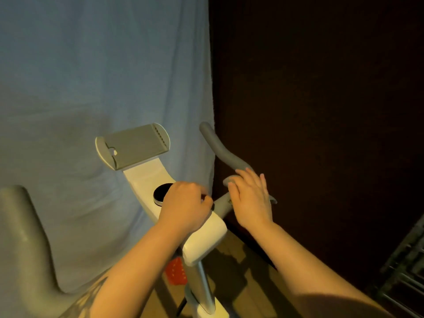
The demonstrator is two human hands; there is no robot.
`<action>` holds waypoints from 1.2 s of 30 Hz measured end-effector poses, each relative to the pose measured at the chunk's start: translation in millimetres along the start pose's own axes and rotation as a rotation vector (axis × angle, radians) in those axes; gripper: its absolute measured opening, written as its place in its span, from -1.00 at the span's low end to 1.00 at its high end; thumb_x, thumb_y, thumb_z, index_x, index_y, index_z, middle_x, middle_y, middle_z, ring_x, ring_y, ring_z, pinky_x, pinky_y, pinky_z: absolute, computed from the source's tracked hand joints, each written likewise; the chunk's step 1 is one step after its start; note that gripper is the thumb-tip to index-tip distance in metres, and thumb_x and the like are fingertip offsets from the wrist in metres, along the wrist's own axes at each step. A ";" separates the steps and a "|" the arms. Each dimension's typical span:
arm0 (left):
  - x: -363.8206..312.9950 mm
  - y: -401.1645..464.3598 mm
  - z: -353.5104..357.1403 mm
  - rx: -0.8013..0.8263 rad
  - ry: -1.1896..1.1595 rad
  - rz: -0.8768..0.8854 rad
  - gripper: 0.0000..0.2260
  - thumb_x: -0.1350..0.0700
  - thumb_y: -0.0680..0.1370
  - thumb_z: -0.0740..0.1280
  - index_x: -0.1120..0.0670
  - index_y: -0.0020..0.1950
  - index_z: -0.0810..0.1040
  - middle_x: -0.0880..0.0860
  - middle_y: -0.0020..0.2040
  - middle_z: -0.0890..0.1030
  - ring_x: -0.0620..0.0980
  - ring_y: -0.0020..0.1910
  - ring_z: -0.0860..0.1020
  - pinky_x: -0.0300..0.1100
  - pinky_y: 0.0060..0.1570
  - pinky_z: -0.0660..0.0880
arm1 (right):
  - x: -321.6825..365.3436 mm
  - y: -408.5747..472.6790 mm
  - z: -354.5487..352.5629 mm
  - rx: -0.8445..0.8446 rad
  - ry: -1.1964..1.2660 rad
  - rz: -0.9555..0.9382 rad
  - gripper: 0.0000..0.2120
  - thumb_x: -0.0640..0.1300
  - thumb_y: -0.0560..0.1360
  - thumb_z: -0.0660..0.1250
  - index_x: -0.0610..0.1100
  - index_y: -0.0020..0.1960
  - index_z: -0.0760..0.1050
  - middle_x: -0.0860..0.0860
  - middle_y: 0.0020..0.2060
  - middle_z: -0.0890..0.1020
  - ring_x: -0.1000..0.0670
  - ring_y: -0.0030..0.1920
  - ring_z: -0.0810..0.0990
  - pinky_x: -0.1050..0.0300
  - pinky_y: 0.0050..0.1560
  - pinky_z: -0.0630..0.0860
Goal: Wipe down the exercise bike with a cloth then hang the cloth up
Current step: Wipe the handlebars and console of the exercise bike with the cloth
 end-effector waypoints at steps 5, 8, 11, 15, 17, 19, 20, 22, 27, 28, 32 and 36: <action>-2.4 -5.6 -7.7 -0.059 -0.116 -0.062 -0.81 0.09 0.50 0.27 0.00 -0.17 0.68 -0.05 -0.19 0.65 -0.04 -0.18 0.55 -0.09 -0.18 0.50 | 29.2 -22.3 -1.7 0.101 0.117 -0.187 -0.49 0.04 0.60 -0.16 0.03 0.20 0.55 0.15 0.22 0.52 0.13 0.43 0.22 0.23 0.45 -0.32; -5.3 -6.4 -12.9 -0.090 -0.124 -0.089 -0.85 0.12 0.49 0.30 0.01 -0.16 0.67 -0.07 -0.19 0.63 -0.07 -0.18 0.56 -0.13 -0.18 0.49 | 14.7 -8.9 -9.3 0.197 0.112 -0.288 -0.54 0.03 0.60 -0.10 0.06 0.24 0.54 0.15 0.18 0.55 0.12 0.36 0.33 0.27 0.44 -0.26; -3.6 -6.3 -10.4 -0.093 -0.098 -0.081 -0.86 0.10 0.48 0.32 0.02 -0.15 0.68 -0.10 -0.16 0.62 -0.11 -0.17 0.54 -0.18 -0.17 0.47 | 21.1 -5.4 -9.2 0.107 0.090 -0.177 -0.52 0.04 0.60 -0.13 0.06 0.14 0.56 0.11 0.08 0.58 0.06 0.26 0.43 0.14 0.48 -0.11; 1.4 -5.1 -3.9 -0.090 -0.089 -0.005 -0.79 0.05 0.53 0.28 0.04 -0.19 0.68 -0.02 -0.22 0.64 -0.03 -0.16 0.53 -0.04 -0.14 0.46 | 28.4 -28.8 -6.1 0.104 0.140 -0.212 -0.55 0.06 0.61 -0.09 0.05 0.21 0.55 0.14 0.17 0.57 0.09 0.35 0.37 0.15 0.50 -0.10; 3.5 -3.1 0.0 -0.065 -0.016 0.019 -0.71 0.01 0.55 0.21 0.06 -0.22 0.66 0.01 -0.26 0.63 0.01 -0.17 0.49 -0.02 -0.14 0.42 | 16.2 -14.4 -9.8 0.164 0.123 -0.244 -0.61 0.05 0.62 -0.01 0.07 0.23 0.54 0.15 0.18 0.57 0.10 0.33 0.38 0.34 0.41 -0.17; 5.1 -0.9 3.2 -0.024 0.044 0.048 -0.66 -0.02 0.51 0.12 0.06 -0.23 0.65 0.01 -0.28 0.63 0.00 -0.20 0.47 -0.08 -0.11 0.38 | 14.5 0.1 -14.1 0.154 0.117 -0.185 -0.65 0.02 0.64 0.02 0.06 0.18 0.56 0.13 0.14 0.58 0.07 0.29 0.41 0.35 0.35 -0.15; 4.6 -0.4 3.6 0.002 0.047 0.065 -0.64 -0.02 0.48 0.08 0.05 -0.23 0.64 0.00 -0.28 0.63 -0.01 -0.20 0.47 -0.12 -0.07 0.36 | 19.5 0.9 -13.6 0.148 0.104 -0.140 -0.68 0.00 0.65 0.04 0.06 0.16 0.56 0.12 0.14 0.57 0.06 0.30 0.39 0.29 0.38 -0.14; 2.5 0.5 4.6 0.059 0.021 0.120 -0.64 -0.01 0.47 0.05 0.03 -0.21 0.63 -0.03 -0.22 0.64 -0.04 -0.17 0.51 -0.16 0.18 0.31 | 33.8 -9.2 -9.5 0.181 0.069 -0.068 -0.69 -0.06 0.67 0.04 0.05 0.18 0.54 0.13 0.20 0.53 0.08 0.39 0.29 0.17 0.45 -0.18; 10.1 -3.9 -4.7 0.049 0.154 0.241 -0.72 0.01 0.60 0.05 -0.07 -0.04 0.56 -0.14 -0.03 0.59 -0.14 0.08 0.49 0.03 0.48 -0.25 | 49.2 -24.9 -15.5 0.203 0.083 0.005 -0.67 -0.12 0.67 0.04 0.08 0.32 0.47 0.19 0.36 0.43 0.16 0.48 0.14 0.11 0.49 -0.18; 16.1 -2.9 -9.3 -0.004 0.203 0.232 -0.68 -0.01 0.60 0.02 -0.08 -0.02 0.58 -0.15 0.00 0.59 -0.14 0.11 0.50 0.01 0.45 -0.32 | 51.7 -23.6 -14.1 0.210 0.036 0.016 -0.67 -0.13 0.67 0.06 0.07 0.33 0.46 0.16 0.36 0.43 0.12 0.49 0.16 0.06 0.51 -0.13; 41.9 7.1 -14.8 0.055 0.123 0.055 -0.70 -0.01 0.65 0.05 -0.11 0.20 0.55 -0.19 0.23 0.52 -0.14 0.31 0.38 0.03 0.43 -0.29 | 78.0 -32.6 -9.7 0.200 -0.086 0.035 -0.70 -0.13 0.62 0.15 0.03 0.32 0.44 0.09 0.29 0.50 0.04 0.41 0.31 0.05 0.46 0.07; 43.1 16.8 -9.2 0.045 0.059 0.077 -0.71 0.06 0.65 0.09 -0.04 0.11 0.61 -0.12 0.20 0.57 -0.06 0.24 0.45 -0.02 0.38 0.05 | 104.4 -54.4 -14.7 0.103 -0.057 -0.013 -0.75 -0.07 0.45 0.39 0.06 0.13 0.59 0.13 0.05 0.66 0.09 0.13 0.59 0.12 0.19 0.47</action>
Point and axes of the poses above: each hand's wrist, its own y-axis towards the middle knuckle, its own z-axis out of the palm, x = y × z, the point moved 5 cm from there along y, towards the middle knuckle
